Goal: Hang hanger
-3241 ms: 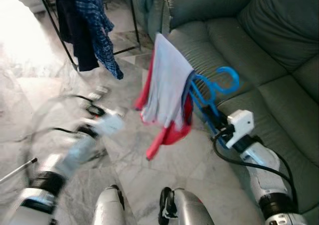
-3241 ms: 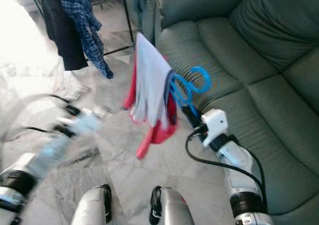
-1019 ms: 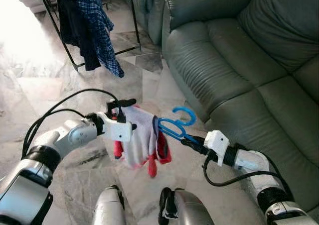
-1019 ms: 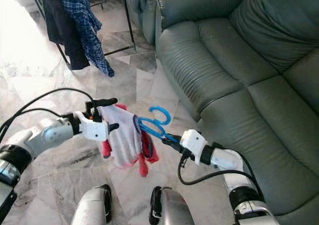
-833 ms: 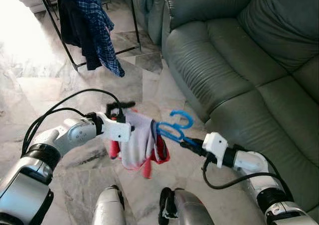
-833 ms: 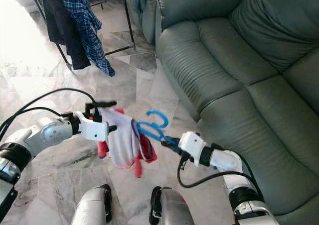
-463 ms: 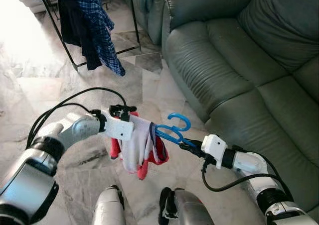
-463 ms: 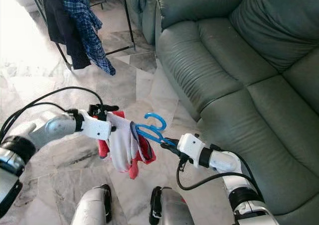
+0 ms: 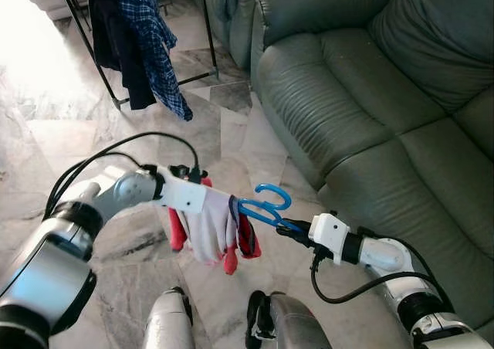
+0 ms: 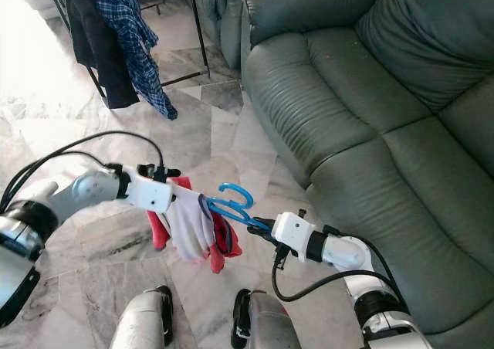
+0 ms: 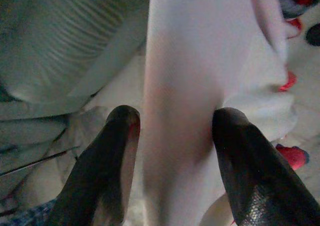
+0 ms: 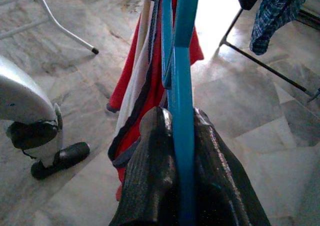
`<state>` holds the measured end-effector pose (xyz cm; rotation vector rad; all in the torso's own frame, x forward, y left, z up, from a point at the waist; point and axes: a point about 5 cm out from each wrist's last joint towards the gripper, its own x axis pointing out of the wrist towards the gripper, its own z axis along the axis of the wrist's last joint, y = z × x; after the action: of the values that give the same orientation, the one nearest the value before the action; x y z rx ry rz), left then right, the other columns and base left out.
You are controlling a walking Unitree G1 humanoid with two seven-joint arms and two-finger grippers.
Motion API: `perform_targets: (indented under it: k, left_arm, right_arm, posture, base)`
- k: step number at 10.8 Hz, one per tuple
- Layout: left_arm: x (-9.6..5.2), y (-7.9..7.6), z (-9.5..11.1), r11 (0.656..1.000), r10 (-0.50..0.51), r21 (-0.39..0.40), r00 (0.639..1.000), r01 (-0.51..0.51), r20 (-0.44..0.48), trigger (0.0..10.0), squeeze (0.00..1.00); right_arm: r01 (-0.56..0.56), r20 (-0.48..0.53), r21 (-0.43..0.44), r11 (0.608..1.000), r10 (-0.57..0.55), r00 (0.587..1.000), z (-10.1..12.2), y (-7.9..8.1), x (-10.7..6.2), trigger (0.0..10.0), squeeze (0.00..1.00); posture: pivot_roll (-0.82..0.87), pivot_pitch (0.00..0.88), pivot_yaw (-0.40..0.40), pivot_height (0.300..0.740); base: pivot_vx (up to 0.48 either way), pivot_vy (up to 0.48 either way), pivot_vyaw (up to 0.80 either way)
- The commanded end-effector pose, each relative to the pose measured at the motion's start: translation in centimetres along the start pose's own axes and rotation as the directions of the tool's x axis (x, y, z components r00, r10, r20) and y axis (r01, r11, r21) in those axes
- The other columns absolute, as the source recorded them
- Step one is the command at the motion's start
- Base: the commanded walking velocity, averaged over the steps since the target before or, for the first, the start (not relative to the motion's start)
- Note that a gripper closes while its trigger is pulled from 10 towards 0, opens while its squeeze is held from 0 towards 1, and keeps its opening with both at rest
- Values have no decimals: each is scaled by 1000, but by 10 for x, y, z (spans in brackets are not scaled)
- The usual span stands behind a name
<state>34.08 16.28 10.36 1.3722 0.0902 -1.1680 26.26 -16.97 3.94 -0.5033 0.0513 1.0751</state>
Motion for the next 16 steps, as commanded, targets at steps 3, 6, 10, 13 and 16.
perform_targets:
  k: [3,6,10,13,16]
  left_arm:
    - [-1,7,1,999,-45,-7,999,45,1,0,0]
    - [-1,4,-1,992,-107,-60,994,107,1,0,0]
    - [4,-6,1,982,-157,-103,987,158,22,0,0]
    - [6,-5,6,971,-167,-158,983,178,81,0,0]
    - [6,-6,6,968,-167,-175,981,182,93,0,0]
  right_arm:
    - [-21,-35,-84,996,18,999,-3,2,-7,10000,0]
    - [-4,-43,-110,994,-1,999,-3,-1,-7,10000,0]
    - [15,-35,-132,991,-19,999,-1,-3,-4,10000,0]
    - [46,-47,-127,991,-52,998,-2,-6,-5,10000,0]
    - [48,-47,-121,991,-54,997,-2,-8,-5,10000,0]
  posture:
    - [-21,173,-75,740]
    - [-19,171,-75,740]
    - [-20,169,-73,740]
    - [-21,170,-68,740]
    - [-22,169,-70,740]
  base:
    - [0,0,0]
    - [0,0,0]
    - [0,0,0]
    - [0,0,0]
    - [0,0,0]
